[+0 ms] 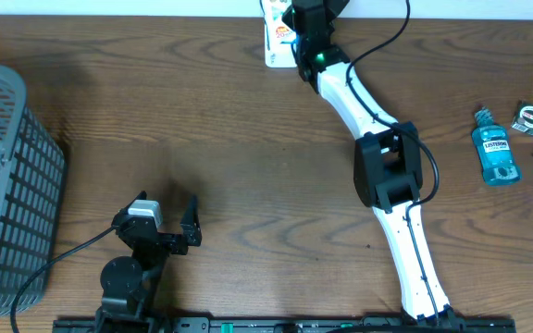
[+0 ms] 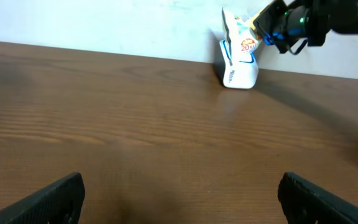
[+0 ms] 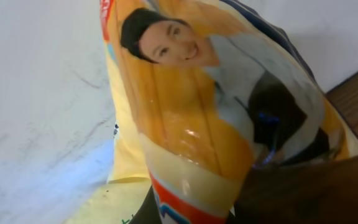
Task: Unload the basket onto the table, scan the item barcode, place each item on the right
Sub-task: 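Hold the wipes pack in front of the white scanner window, then carry the wipes pack to the right table edge and release it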
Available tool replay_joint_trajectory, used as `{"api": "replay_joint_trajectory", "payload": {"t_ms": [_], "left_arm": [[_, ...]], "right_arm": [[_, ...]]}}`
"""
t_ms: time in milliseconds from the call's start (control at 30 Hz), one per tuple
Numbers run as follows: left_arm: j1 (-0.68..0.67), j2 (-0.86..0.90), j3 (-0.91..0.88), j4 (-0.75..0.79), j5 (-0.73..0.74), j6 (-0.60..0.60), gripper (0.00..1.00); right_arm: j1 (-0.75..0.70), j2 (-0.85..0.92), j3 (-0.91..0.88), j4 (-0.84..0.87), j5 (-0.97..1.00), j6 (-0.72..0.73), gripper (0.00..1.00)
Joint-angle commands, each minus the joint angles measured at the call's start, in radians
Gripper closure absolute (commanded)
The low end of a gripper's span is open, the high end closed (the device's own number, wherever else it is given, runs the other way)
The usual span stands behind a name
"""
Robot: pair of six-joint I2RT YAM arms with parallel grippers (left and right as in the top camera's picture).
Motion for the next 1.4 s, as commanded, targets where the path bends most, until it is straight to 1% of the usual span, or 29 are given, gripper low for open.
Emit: {"api": "replay_joint_trajectory", "payload": {"t_ms": [0,133,233,400,467,533,600,667,700,733,833,867,900,933,967,1067,1167,1233,1300,1333,1367], "left_arm": [[0.004,-0.002,-0.016,-0.024,0.006,0.01,0.02],[0.004,-0.002,-0.016,-0.024,0.006,0.01,0.02],[0.004,-0.002,-0.016,-0.024,0.006,0.01,0.02],[0.004,-0.002,-0.016,-0.024,0.006,0.01,0.02],[0.004,-0.002,-0.016,-0.024,0.006,0.01,0.02],[0.004,-0.002,-0.016,-0.024,0.006,0.01,0.02],[0.004,-0.002,-0.016,-0.024,0.006,0.01,0.02],[0.004,-0.002,-0.016,-0.024,0.006,0.01,0.02],[0.004,-0.002,-0.016,-0.024,0.006,0.01,0.02],[0.004,-0.002,-0.016,-0.024,0.006,0.01,0.02],[0.004,-0.002,-0.016,-0.024,0.006,0.01,0.02],[0.004,-0.002,-0.016,-0.024,0.006,0.01,0.02],[0.004,-0.002,-0.016,-0.024,0.006,0.01,0.02],[0.004,-0.002,-0.016,-0.024,0.006,0.01,0.02],[0.004,-0.002,-0.016,-0.024,0.006,0.01,0.02],[0.004,-0.002,-0.016,-0.024,0.006,0.01,0.02],[0.004,-0.002,-0.016,-0.024,0.006,0.01,0.02],[0.004,-0.002,-0.016,-0.024,0.006,0.01,0.02],[0.004,-0.002,-0.016,-0.024,0.006,0.01,0.02],[0.004,-0.002,-0.016,-0.024,0.006,0.01,0.02],[0.004,-0.002,-0.016,-0.024,0.006,0.01,0.02]], "right_arm": [[0.004,-0.021,0.118,-0.08,0.017,-0.121,0.99],[-0.004,-0.063,0.258,-0.35,0.011,-0.13,0.99],[-0.026,-0.125,0.333,-0.579,-0.05,-0.131,0.99],[-0.094,-0.229,0.348,-0.983,-0.084,-0.134,0.99],[-0.132,-0.239,0.348,-1.113,-0.08,-0.167,0.99],[-0.175,-0.235,0.344,-1.209,-0.081,-0.277,0.99],[-0.212,-0.226,0.32,-1.274,-0.081,-0.457,0.99],[-0.245,-0.219,0.275,-1.315,-0.081,-0.67,0.99],[-0.264,-0.217,0.234,-1.324,-0.081,-0.8,0.99],[-0.279,-0.217,0.192,-1.326,-0.081,-0.9,0.99],[-0.326,-0.217,0.048,-1.307,-0.082,-1.127,0.99],[-0.345,-0.217,-0.013,-1.275,-0.08,-1.201,0.99],[-0.359,-0.217,-0.055,-1.25,-0.079,-1.241,0.95],[-0.38,-0.217,-0.107,-1.226,-0.074,-1.255,0.91],[-0.393,-0.217,-0.14,-1.212,-0.06,-1.233,0.92],[-0.444,-0.217,-0.233,-1.171,0.01,-1.075,0.89],[-0.501,-0.217,-0.291,-1.158,0.114,-1.003,0.92],[-0.542,-0.217,-0.302,-1.159,0.208,-0.903,0.97],[-0.581,-0.218,-0.3,-1.165,0.292,-0.813,0.97],[-0.599,-0.22,-0.295,-1.165,0.327,-0.796,0.97],[-0.613,-0.22,-0.29,-1.165,0.344,-0.796,0.88]]}}
